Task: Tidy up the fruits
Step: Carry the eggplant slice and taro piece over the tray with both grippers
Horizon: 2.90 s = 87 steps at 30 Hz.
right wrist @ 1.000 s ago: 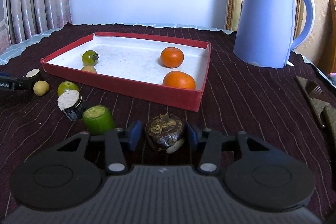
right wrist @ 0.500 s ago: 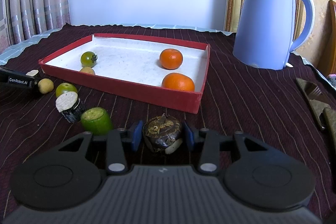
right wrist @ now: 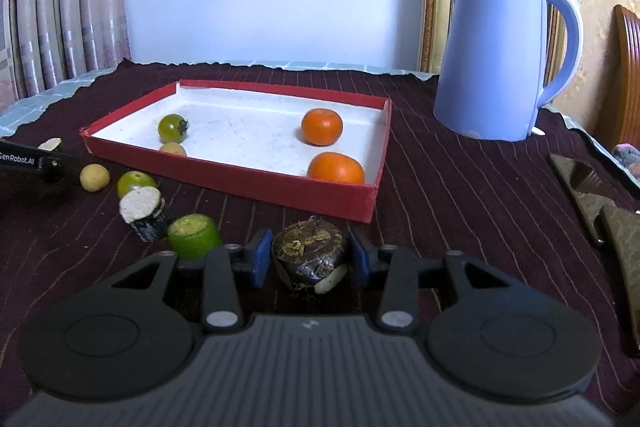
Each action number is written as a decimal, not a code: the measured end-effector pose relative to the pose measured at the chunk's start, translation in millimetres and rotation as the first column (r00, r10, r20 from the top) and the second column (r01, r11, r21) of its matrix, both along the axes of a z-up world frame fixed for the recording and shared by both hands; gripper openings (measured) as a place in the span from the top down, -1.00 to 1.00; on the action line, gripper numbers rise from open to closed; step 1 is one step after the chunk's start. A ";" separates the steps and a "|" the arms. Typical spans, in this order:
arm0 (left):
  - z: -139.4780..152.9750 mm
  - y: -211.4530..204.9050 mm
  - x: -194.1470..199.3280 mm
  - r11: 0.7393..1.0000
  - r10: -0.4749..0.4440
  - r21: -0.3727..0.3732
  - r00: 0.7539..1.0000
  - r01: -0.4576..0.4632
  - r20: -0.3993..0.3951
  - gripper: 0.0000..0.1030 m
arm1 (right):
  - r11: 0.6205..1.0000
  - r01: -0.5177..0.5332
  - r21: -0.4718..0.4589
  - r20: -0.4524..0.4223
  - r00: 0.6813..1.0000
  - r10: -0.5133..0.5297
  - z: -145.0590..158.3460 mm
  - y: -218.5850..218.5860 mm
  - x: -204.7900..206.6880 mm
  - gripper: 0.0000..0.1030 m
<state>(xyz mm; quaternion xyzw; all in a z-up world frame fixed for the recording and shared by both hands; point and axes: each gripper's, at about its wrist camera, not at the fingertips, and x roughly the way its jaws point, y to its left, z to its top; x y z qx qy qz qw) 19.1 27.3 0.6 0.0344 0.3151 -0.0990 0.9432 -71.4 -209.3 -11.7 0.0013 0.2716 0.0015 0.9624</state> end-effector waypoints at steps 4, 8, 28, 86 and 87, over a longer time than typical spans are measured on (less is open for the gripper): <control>2.2 -17.0 -4.4 1.000 -0.013 -0.002 1.000 0.013 0.001 0.37 | 1.000 -0.016 0.014 0.032 0.999 0.015 8.3 5.9 -4.9 0.24; 3.4 -34.2 -4.5 1.000 -0.026 0.005 1.000 0.026 -0.001 0.37 | 0.999 -0.021 0.041 0.057 0.998 0.019 14.8 9.5 -3.9 0.24; 7.1 -62.8 9.8 0.997 0.053 0.054 0.998 -0.054 0.016 0.37 | 0.997 -0.041 0.070 0.131 0.991 0.032 35.6 23.1 4.0 0.24; 19.5 -79.5 71.2 0.987 0.075 0.143 0.997 -0.075 0.007 0.37 | 0.998 -0.054 0.019 0.125 0.991 0.051 49.3 19.8 66.7 0.24; 19.4 -79.6 72.4 0.987 0.075 0.144 0.997 -0.076 0.007 0.37 | 0.998 -0.054 0.019 0.124 0.991 0.051 49.2 19.9 67.8 0.24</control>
